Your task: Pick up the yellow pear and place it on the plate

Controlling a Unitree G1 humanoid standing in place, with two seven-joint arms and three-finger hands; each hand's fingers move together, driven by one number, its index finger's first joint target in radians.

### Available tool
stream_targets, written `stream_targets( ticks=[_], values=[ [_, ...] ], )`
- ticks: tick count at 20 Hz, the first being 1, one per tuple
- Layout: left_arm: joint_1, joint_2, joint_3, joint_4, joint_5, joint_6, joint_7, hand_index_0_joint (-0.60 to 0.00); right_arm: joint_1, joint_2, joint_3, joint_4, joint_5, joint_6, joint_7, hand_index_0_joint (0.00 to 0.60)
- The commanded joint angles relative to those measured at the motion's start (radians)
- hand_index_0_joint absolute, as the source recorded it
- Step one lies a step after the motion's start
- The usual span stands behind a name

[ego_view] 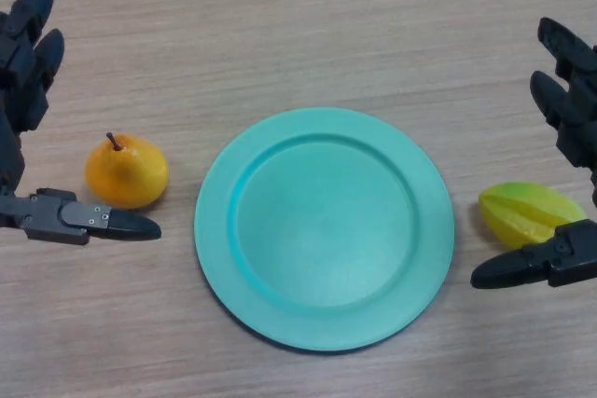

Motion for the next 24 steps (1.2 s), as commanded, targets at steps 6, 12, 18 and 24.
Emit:
stream_targets(
  ticks=[6,12,18,24],
  values=[
    [-0.012,0.035,0.062,-0.052,-0.006,-0.171,0.031,0.0,-0.017,-0.032,-0.068,-0.084,0.046,-0.077,0.005,0.0],
    [-0.055,0.08,0.097,0.061,0.03,-0.257,0.041,0.0,-0.017,-0.033,-0.074,-0.077,0.042,-0.074,0.01,0.0],
    [-0.149,0.123,0.05,0.401,0.014,-0.444,0.071,0.0,-0.019,-0.031,-0.069,-0.063,0.032,-0.098,0.002,0.0],
    [-0.253,0.146,-0.017,0.738,0.028,-0.584,0.066,0.0,-0.007,-0.028,-0.077,-0.086,0.056,-0.046,0.002,0.0]
  ],
)
